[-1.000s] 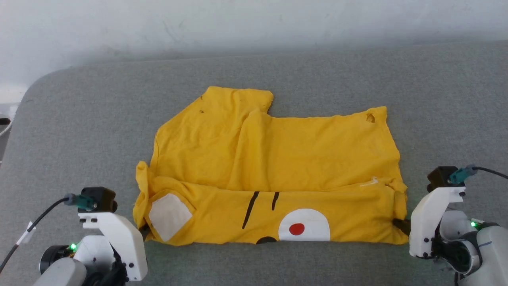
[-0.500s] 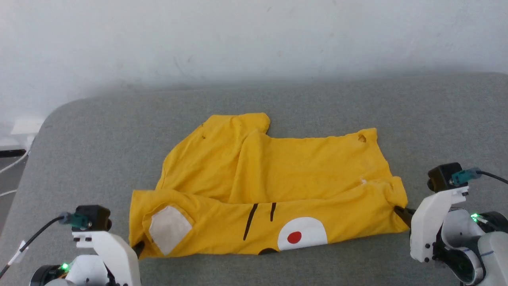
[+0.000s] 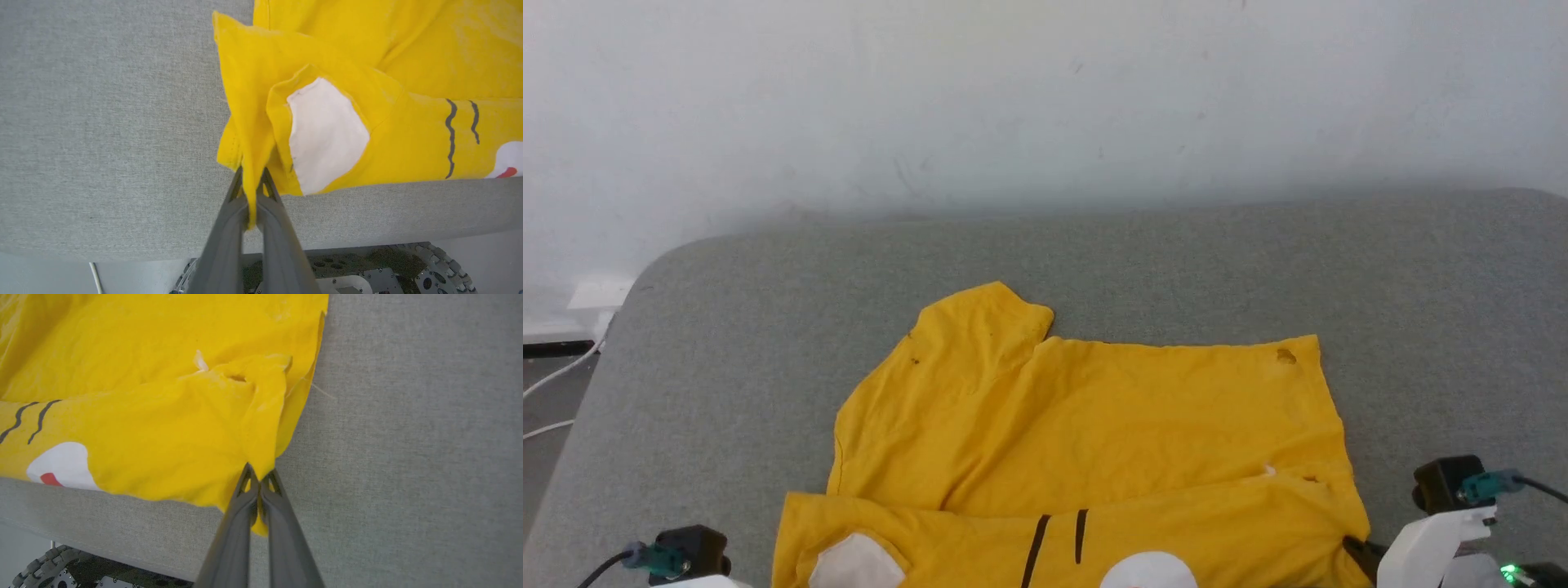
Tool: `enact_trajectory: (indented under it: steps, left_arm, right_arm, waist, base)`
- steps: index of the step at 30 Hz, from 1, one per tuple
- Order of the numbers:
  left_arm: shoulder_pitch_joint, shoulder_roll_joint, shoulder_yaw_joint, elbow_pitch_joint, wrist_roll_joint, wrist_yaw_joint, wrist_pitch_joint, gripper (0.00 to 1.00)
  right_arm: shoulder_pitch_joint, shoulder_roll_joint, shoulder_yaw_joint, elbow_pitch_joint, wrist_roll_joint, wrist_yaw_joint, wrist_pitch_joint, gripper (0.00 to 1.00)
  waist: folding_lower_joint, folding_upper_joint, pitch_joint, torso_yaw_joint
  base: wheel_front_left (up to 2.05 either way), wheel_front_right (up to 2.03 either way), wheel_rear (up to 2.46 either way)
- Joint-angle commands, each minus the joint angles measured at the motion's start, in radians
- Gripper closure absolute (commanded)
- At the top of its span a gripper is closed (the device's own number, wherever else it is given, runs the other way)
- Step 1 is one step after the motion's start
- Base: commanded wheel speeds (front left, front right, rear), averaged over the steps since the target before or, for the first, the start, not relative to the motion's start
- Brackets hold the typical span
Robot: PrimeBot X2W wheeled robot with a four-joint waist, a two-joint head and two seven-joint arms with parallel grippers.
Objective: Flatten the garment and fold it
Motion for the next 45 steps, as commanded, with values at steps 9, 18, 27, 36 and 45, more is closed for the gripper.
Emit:
enact_trajectory:
  steps: [9,18,27,36,45]
  left_arm:
    - [-0.082,-0.096,0.003,0.171,-0.017,-0.038,-0.08,0.0]
    - [-0.236,-0.103,0.062,0.199,0.045,-0.042,-0.208,0.0]
    - [-0.523,-0.122,0.101,0.33,0.083,-0.097,-0.301,0.0]
    - [-0.901,-0.118,0.009,0.491,0.122,-0.247,-0.192,0.0]
    - [-1.109,-0.15,-0.142,0.636,0.147,-0.402,0.017,0.0]
  right_arm:
    - [0.013,0.059,0.016,0.088,-0.023,-0.001,-0.221,0.0]
    - [-0.004,0.105,-0.025,-0.032,-0.081,-0.001,-0.552,0.0]
    - [-0.11,0.138,0.035,-0.218,-0.169,-0.001,-0.607,0.0]
    - [-0.189,0.17,0.103,-0.3,-0.191,-0.001,-0.616,0.0]
    - [-0.223,0.178,0.132,-0.302,-0.191,-0.001,-0.634,0.0]
  waist:
    - [0.0002,-0.0001,0.042,-0.005]
    - [0.0002,-0.0001,0.076,-0.047]
    - [0.0002,-0.0001,0.25,-0.137]
    - [0.0002,-0.0001,0.386,-0.206]
    - [0.0002,-0.0001,0.435,-0.253]
  base:
    - [0.0,0.0,0.0]
    - [0.0,0.0,0.0]
    - [0.0,0.0,0.0]
    - [0.0,0.0,0.0]
    - [0.0,0.0,0.0]
